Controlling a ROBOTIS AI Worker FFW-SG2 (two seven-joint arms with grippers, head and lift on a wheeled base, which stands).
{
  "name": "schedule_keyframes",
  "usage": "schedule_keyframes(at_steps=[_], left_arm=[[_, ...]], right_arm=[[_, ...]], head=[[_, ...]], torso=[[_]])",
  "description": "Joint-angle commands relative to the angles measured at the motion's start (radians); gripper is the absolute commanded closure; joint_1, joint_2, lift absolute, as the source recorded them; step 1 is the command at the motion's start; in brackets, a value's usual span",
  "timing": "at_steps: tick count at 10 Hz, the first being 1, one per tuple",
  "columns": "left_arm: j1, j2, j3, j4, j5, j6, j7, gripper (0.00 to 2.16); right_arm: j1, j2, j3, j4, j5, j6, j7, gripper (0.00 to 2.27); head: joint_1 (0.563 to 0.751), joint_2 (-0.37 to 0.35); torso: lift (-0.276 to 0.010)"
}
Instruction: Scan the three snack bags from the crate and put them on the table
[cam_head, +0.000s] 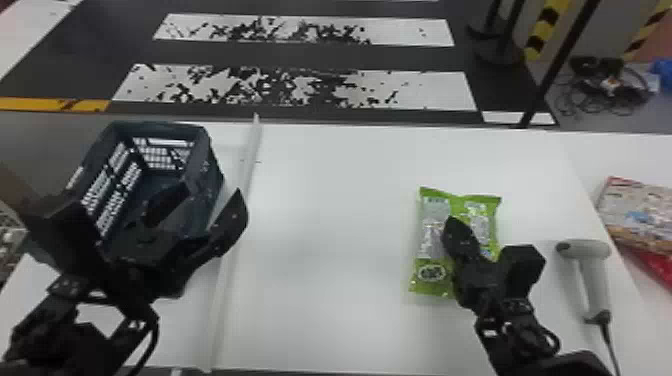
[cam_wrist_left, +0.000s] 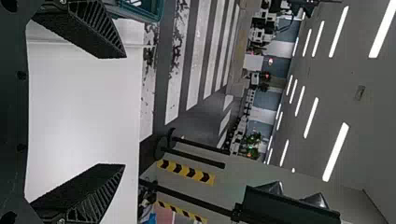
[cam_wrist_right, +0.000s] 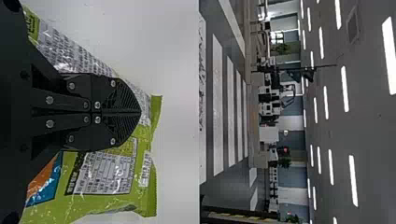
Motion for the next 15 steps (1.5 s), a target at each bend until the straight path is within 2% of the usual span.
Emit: schedule_keyframes(at_steps=[1, 4, 6, 9, 11, 12, 13, 14, 15], left_arm=[[-0.001, 0.001, 0.001, 0.000, 0.005, -0.004, -0.006, 0.03], [0.006, -0.002, 0.000, 0.006, 0.007, -0.017, -0.011, 0.03], [0.009, -0.007, -0.005, -0.001, 0.007, -0.020, -0.012, 0.03], [0.023, -0.007, -0.014, -0.003, 0.007, -0.044, -0.015, 0.03], [0.033, -0.008, -0.019, -0.027, 0.005, -0.044, -0.015, 0.03], [0.041, -0.008, -0.020, -0.041, 0.003, -0.044, -0.015, 0.03], [0.044, -0.008, -0.022, -0.046, 0.002, -0.044, -0.015, 0.03], [0.044, -0.008, -0.026, -0.047, 0.002, -0.047, -0.015, 0.03], [0.044, -0.005, -0.031, -0.046, -0.003, -0.050, -0.014, 0.03]], right_arm=[[0.015, -0.003, 0.006, 0.011, 0.023, 0.000, 0.002, 2.25], [0.067, -0.040, -0.002, 0.003, 0.017, -0.043, 0.003, 2.25], [0.124, -0.064, -0.043, -0.029, -0.020, -0.065, 0.080, 2.25], [0.179, -0.097, -0.065, -0.038, -0.051, -0.141, 0.109, 2.25], [0.243, -0.098, -0.089, -0.178, -0.074, -0.141, 0.117, 2.24], [0.297, -0.100, -0.141, -0.294, -0.120, -0.135, 0.146, 2.08], [0.340, -0.100, -0.206, -0.414, -0.164, -0.062, 0.169, 1.25], [0.369, -0.097, -0.275, -0.501, -0.178, 0.061, 0.190, 0.00], [0.397, -0.092, -0.350, -0.541, -0.192, 0.116, 0.206, 0.00]], head=[[0.695, -0.002], [0.695, -0.005], [0.695, -0.022], [0.695, -0.054], [0.695, -0.074], [0.695, -0.073], [0.695, -0.071], [0.695, -0.076], [0.695, -0.095]], torso=[[-0.094], [-0.094], [-0.094], [-0.094], [-0.094], [-0.094], [-0.094], [-0.094], [-0.094]])
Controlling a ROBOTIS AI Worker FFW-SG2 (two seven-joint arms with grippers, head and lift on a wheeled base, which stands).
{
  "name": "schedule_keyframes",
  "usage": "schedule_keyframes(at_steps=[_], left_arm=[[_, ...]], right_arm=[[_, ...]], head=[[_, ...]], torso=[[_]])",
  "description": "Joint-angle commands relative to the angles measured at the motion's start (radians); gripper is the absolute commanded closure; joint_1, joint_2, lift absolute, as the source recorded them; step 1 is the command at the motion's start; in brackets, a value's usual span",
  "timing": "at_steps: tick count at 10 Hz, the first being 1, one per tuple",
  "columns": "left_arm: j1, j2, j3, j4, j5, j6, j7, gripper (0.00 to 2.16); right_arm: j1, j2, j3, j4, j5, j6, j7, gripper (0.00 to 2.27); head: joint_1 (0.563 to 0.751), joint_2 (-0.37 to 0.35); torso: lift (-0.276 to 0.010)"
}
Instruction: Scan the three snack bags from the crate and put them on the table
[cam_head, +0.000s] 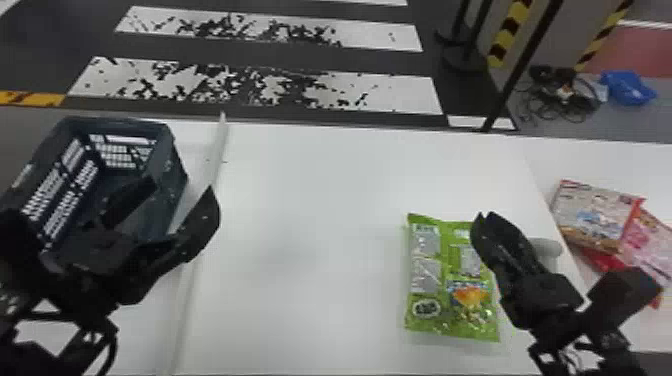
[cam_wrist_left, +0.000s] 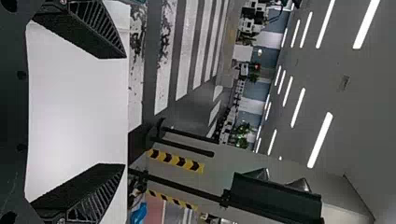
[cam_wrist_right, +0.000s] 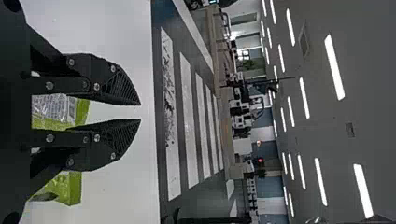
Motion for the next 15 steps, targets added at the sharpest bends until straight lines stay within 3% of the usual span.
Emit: schedule_keyframes(at_steps=[1, 2, 5, 8, 11, 12, 14, 15], left_arm=[[-0.003, 0.008, -0.003, 0.002, -0.006, -0.003, 0.001, 0.03], [-0.007, 0.010, 0.000, 0.008, -0.005, -0.012, 0.001, 0.03], [-0.017, 0.010, 0.000, 0.034, 0.003, -0.024, 0.001, 0.03], [-0.020, 0.008, -0.002, 0.037, 0.006, -0.024, 0.001, 0.03], [-0.020, 0.007, -0.002, 0.045, 0.003, -0.024, -0.001, 0.03], [-0.020, 0.007, -0.002, 0.045, 0.003, -0.024, -0.001, 0.03], [-0.020, 0.005, -0.005, 0.045, 0.001, -0.024, -0.001, 0.03], [-0.020, 0.007, -0.005, 0.045, 0.001, -0.024, -0.002, 0.03]], right_arm=[[0.035, 0.014, -0.119, -0.040, -0.032, 0.103, 0.025, 0.05], [0.042, 0.040, -0.199, -0.031, -0.037, 0.174, 0.060, 0.08], [0.051, 0.043, -0.293, 0.034, -0.025, 0.192, 0.101, 0.09], [-0.034, 0.014, -0.288, 0.179, 0.029, 0.244, 0.129, 0.09], [-0.113, -0.010, -0.248, 0.296, 0.061, 0.269, 0.138, 0.16], [-0.130, -0.014, -0.242, 0.320, 0.070, 0.269, 0.152, 0.42], [-0.138, -0.018, -0.242, 0.324, 0.069, 0.321, 0.152, 1.70], [-0.139, -0.018, -0.242, 0.322, 0.070, 0.348, 0.151, 2.04]], head=[[0.695, -0.125], [0.695, -0.166], [0.695, -0.267], [0.695, -0.334], [0.695, -0.350], [0.695, -0.350], [0.695, -0.350], [0.695, -0.350]], torso=[[-0.094], [-0.094], [-0.094], [-0.094], [-0.094], [-0.094], [-0.094], [-0.094]])
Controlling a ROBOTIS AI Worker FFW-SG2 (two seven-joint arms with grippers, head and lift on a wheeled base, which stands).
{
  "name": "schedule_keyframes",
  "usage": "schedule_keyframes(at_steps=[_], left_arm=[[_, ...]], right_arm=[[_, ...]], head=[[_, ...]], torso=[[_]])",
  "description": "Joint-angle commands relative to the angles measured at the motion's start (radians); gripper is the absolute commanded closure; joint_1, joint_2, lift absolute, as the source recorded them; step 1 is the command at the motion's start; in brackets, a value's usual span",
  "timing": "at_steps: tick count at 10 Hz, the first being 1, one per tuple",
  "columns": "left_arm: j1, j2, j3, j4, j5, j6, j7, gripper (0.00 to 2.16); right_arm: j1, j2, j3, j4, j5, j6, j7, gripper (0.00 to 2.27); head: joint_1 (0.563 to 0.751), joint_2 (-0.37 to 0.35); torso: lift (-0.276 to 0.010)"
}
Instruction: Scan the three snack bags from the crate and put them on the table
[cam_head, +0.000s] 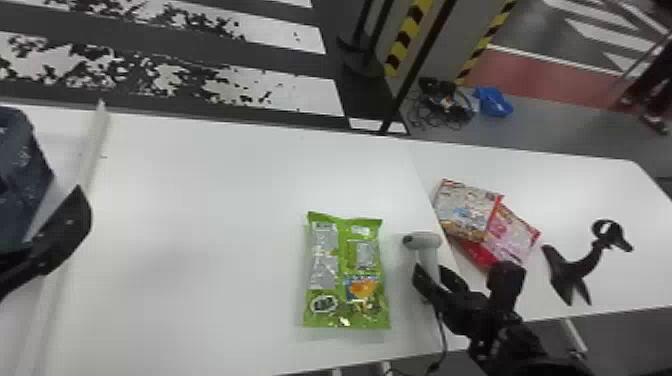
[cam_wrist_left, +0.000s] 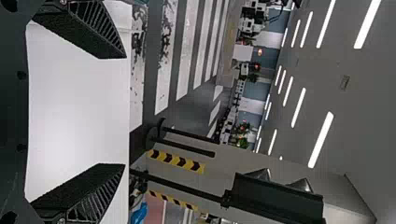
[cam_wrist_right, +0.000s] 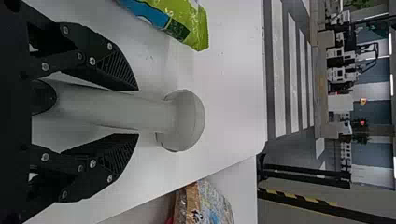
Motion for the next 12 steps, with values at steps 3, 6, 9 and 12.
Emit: schedule_keyframes(at_steps=[3, 6, 9, 12], left_arm=[[0.000, -0.001, -0.009, 0.000, -0.002, 0.000, -0.001, 0.03], [0.000, 0.003, -0.012, 0.001, 0.000, -0.006, -0.001, 0.03], [-0.003, 0.009, -0.026, -0.002, 0.003, -0.006, -0.001, 0.03], [0.005, 0.008, -0.031, -0.008, 0.003, -0.006, -0.003, 0.03]], right_arm=[[0.035, 0.010, -0.002, -0.030, -0.002, -0.079, -0.022, 2.16], [0.157, 0.072, -0.060, -0.217, -0.044, -0.098, -0.036, 2.17], [0.261, 0.150, -0.110, -0.515, -0.116, 0.102, -0.036, 2.17], [0.269, 0.193, -0.014, -0.641, -0.123, 0.252, -0.045, 2.17]], head=[[0.695, -0.350], [0.695, -0.350], [0.695, -0.349], [0.695, -0.270]], torso=[[-0.094], [-0.094], [-0.094], [-0.094]])
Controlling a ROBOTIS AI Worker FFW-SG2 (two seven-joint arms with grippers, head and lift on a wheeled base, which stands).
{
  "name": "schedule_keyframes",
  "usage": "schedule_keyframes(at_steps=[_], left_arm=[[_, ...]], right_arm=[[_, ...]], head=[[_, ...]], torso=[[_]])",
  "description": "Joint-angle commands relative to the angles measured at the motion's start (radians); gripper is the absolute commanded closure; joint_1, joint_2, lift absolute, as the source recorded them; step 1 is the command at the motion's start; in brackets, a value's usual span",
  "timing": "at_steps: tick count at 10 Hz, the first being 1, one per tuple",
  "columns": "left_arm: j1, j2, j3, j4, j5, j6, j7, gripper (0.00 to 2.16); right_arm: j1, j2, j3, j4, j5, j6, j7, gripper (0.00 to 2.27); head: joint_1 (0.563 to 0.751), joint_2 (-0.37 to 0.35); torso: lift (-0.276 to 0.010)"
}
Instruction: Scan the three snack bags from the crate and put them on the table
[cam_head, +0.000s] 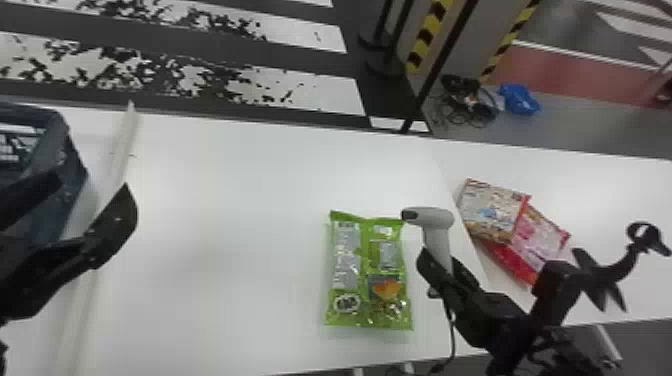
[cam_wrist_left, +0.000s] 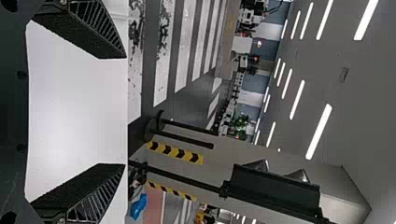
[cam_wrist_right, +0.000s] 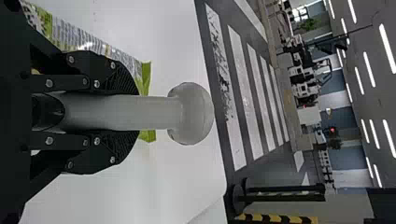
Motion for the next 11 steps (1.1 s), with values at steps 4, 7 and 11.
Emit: schedule_keyframes(at_steps=[4, 7, 11], left_arm=[[0.031, 0.003, -0.005, -0.027, 0.000, 0.000, 0.000, 0.03], [0.040, 0.011, 0.003, -0.030, 0.000, 0.000, -0.005, 0.03], [0.026, 0.012, -0.002, -0.024, 0.001, 0.000, -0.002, 0.03]], right_arm=[[-0.115, -0.004, 0.265, 0.018, 0.212, 0.081, -0.128, 2.17], [-0.179, -0.004, 0.333, 0.115, 0.270, 0.065, -0.176, 2.17], [-0.224, -0.010, 0.335, 0.169, 0.304, 0.130, -0.192, 2.17]], head=[[0.695, -0.138], [0.695, -0.089], [0.695, -0.087]], torso=[[-0.094], [-0.094], [-0.094]])
